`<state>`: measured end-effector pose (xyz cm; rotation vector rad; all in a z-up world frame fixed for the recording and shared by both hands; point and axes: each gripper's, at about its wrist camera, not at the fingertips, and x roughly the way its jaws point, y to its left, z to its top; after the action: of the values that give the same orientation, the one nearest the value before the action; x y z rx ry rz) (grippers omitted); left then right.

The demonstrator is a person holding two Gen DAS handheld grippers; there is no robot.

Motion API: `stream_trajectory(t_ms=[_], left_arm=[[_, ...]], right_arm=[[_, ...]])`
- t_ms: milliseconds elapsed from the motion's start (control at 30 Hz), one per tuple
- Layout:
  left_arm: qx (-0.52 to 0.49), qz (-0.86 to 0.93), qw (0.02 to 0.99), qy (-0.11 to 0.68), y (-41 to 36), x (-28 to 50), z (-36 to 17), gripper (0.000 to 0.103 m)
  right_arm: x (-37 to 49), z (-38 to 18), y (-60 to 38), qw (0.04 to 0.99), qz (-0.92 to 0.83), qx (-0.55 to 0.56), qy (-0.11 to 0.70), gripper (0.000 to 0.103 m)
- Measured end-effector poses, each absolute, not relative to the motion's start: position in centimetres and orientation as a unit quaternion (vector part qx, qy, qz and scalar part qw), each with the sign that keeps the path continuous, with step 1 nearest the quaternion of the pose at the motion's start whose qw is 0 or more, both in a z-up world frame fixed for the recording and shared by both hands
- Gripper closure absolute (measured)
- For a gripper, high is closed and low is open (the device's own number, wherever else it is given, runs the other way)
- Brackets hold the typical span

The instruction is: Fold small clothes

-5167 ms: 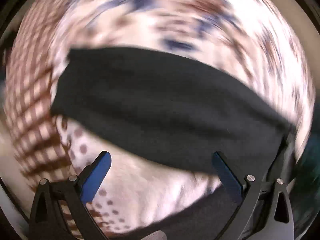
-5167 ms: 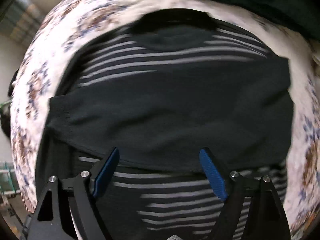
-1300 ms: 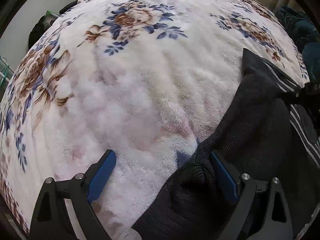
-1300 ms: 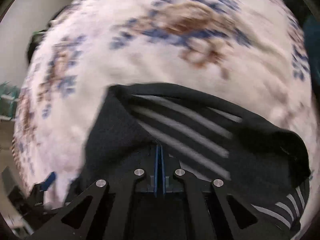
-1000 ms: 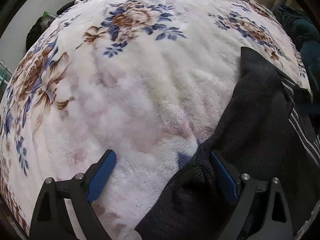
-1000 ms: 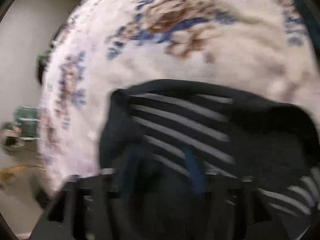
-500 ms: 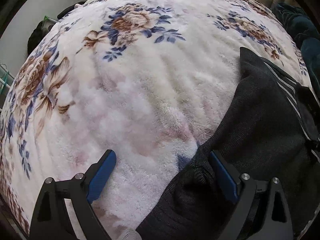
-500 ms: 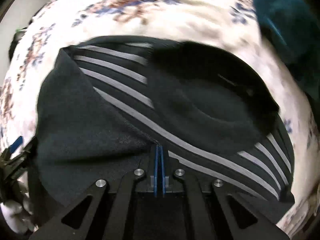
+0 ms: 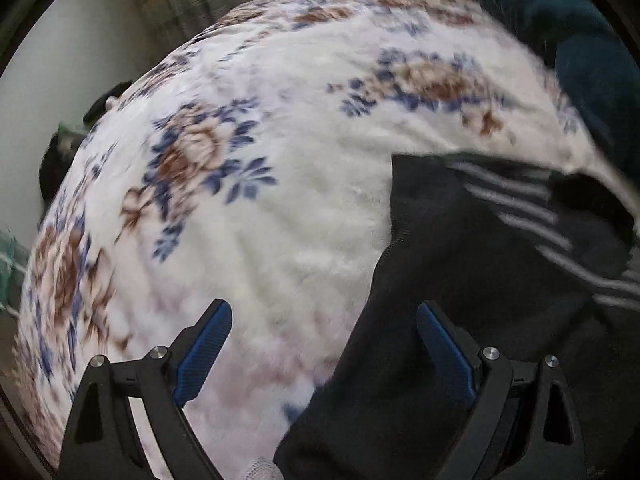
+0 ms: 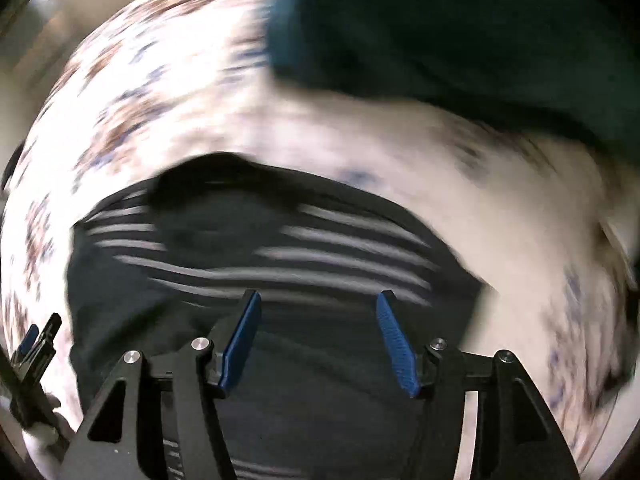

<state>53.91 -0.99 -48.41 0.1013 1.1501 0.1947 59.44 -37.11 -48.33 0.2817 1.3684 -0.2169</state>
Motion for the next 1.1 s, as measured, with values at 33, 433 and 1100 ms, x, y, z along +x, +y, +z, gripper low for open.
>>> stream_trajectory(t_ms=[33,433,1100], left_arm=[[0.061,0.098,0.828,0.548,-1.0,54.6,-49.4,0.008],[-0.018,0.136,0.822,0.553,3.9,54.4,-47.9,0.008],[0.015,0.077,0.809,0.582,1.9,56.4,-51.6,0.000]], right_arm=[[57.9,-48.7,-38.5,0.751,-0.111,0.154,0.633,0.041],[49.3,-52.8,-43.6,0.710,-0.121,0.246,0.648,0.041],[52.3,-53.6,-39.3,0.722,-0.103,0.206,0.653,0.041]])
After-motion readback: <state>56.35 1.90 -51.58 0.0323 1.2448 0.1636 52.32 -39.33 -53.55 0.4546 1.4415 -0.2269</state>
